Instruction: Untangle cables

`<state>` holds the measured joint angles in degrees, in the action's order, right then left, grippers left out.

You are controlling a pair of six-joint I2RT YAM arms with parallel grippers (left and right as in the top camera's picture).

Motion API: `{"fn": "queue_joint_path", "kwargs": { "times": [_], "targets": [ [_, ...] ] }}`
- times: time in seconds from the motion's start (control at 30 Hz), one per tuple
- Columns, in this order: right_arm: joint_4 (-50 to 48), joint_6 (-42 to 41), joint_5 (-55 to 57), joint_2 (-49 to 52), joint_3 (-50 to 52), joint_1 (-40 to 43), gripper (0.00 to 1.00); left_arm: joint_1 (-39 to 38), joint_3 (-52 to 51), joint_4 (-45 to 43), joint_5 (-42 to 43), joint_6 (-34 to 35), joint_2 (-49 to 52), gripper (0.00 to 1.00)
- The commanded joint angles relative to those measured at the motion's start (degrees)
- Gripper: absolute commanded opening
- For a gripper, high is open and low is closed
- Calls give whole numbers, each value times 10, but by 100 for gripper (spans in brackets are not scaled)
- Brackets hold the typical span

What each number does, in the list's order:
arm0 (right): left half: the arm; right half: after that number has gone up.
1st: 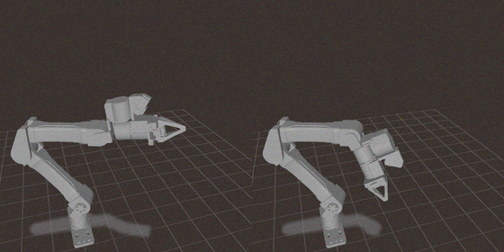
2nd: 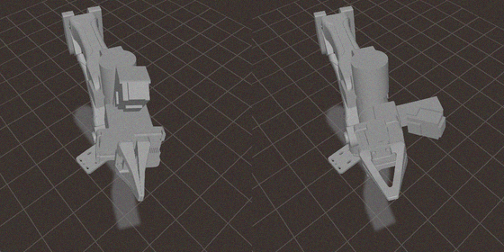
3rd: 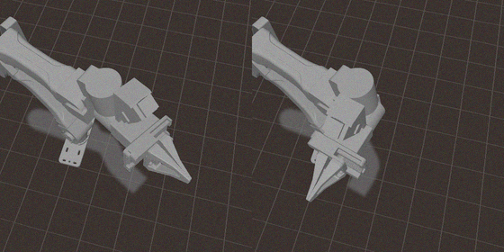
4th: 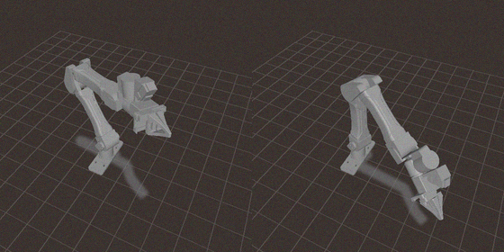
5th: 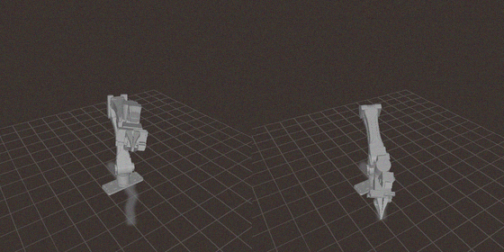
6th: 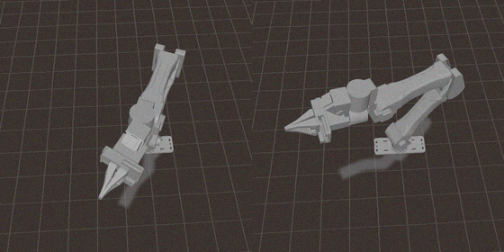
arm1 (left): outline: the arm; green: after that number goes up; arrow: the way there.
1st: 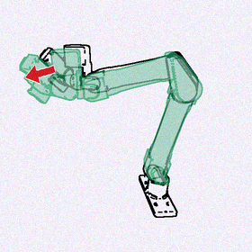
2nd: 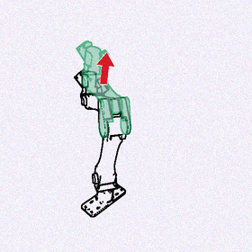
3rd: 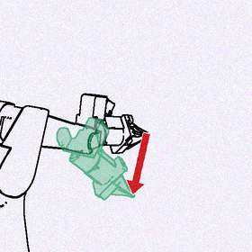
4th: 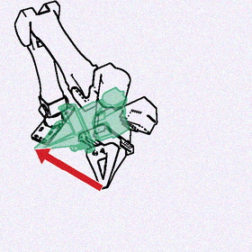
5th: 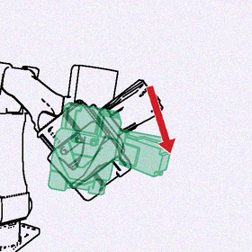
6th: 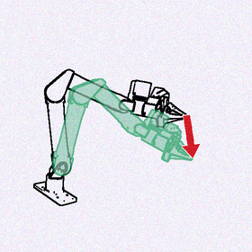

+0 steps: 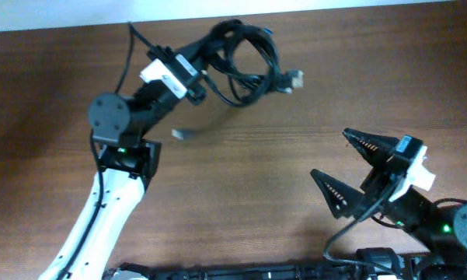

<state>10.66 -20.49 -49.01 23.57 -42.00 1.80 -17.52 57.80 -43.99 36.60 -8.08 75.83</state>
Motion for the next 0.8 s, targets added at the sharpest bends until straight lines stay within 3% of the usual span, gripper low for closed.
{"fn": "queue_joint_path", "kwargs": {
  "times": [0.0,0.17,0.3,0.43,0.6,0.7,0.77],
  "targets": [
    [-29,-116,-23,2,-1,-3,99,-36,7,-11,-10,11,-17,0],
    [-37,-201,14,2,-1,-3,99,-83,7,-9,-82,11,-17,0],
    [-52,-261,54,2,-1,-3,99,-146,7,2,-242,8,-17,0],
    [-119,-268,59,2,-1,-3,100,-217,7,38,-321,-88,-17,0],
    [-128,-267,62,2,-1,-3,97,-266,7,55,-351,-141,-17,0],
    [-131,-268,62,2,-1,-3,84,-281,7,70,-351,-144,-17,0],
    [-131,-268,61,2,-1,-3,70,-287,7,72,-351,-144,-17,0]
  ]
}}
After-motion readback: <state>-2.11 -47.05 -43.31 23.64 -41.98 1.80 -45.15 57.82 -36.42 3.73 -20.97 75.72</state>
